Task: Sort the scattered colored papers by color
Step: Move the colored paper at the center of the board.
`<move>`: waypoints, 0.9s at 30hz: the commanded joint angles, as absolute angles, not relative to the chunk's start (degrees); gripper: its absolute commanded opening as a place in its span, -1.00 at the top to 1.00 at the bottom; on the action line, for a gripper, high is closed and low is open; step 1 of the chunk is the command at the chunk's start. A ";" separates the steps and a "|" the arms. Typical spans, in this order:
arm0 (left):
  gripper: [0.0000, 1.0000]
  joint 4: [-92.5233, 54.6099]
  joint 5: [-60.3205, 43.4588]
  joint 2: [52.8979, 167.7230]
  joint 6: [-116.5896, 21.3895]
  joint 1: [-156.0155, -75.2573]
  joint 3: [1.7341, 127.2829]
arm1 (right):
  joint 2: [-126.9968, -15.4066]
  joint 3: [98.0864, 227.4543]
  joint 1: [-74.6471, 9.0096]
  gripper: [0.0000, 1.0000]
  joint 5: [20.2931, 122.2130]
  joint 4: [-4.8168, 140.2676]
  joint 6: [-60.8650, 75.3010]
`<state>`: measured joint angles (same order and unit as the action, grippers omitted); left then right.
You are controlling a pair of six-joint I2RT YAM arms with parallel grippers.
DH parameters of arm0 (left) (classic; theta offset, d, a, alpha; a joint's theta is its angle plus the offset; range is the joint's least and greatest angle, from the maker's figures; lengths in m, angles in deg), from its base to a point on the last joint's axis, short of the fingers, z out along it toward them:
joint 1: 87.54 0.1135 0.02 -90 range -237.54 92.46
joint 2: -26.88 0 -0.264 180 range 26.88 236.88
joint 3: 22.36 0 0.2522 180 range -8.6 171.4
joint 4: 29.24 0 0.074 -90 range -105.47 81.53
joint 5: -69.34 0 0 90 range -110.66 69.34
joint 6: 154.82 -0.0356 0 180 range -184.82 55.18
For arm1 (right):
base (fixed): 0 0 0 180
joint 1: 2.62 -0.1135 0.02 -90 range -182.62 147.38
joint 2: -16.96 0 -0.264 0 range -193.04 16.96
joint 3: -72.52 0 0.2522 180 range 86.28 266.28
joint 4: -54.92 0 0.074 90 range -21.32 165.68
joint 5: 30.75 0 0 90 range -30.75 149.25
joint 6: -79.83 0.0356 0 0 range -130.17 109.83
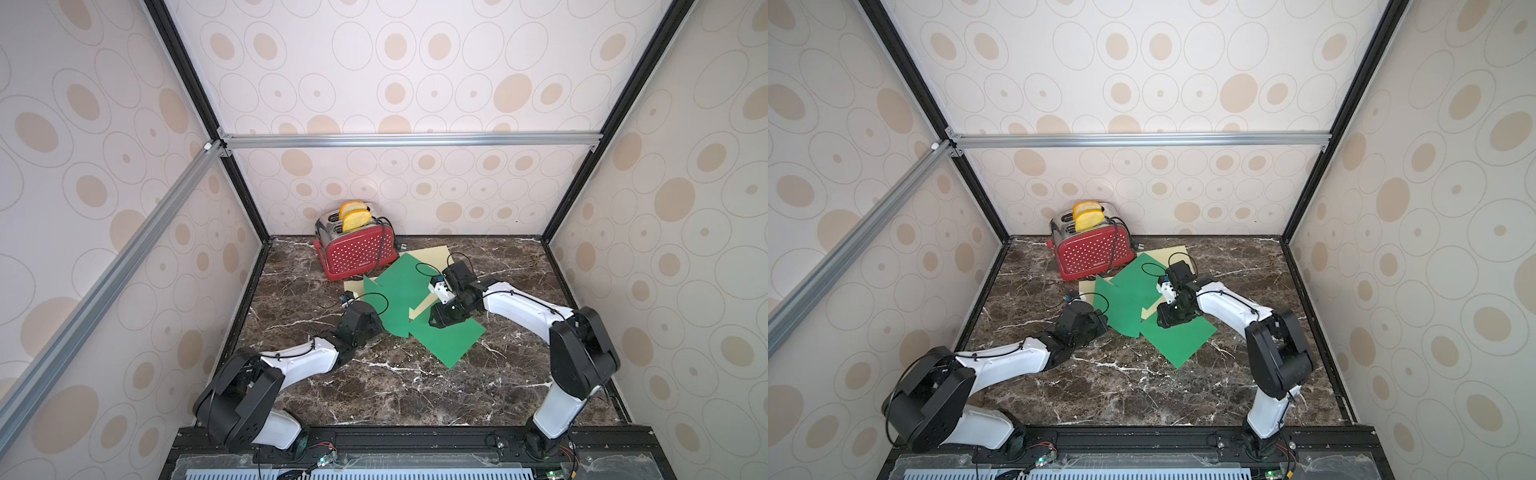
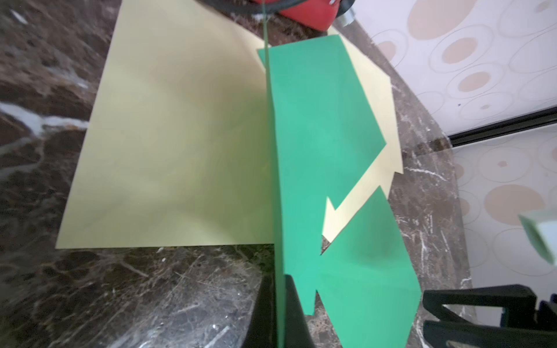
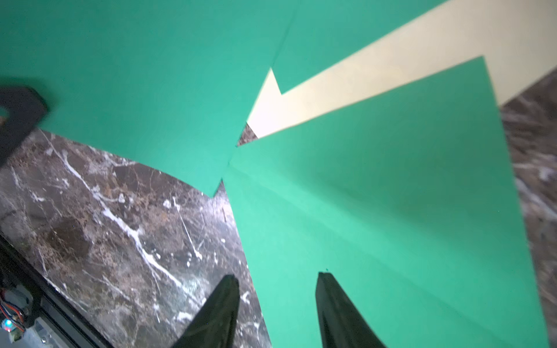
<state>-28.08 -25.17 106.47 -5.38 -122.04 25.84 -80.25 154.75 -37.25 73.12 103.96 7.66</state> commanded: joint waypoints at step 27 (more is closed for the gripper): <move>1.00 47.51 -12.79 106.58 -32.97 -122.43 49.02 | -93.54 162.76 -28.75 0.06 76.49 103.34 10.08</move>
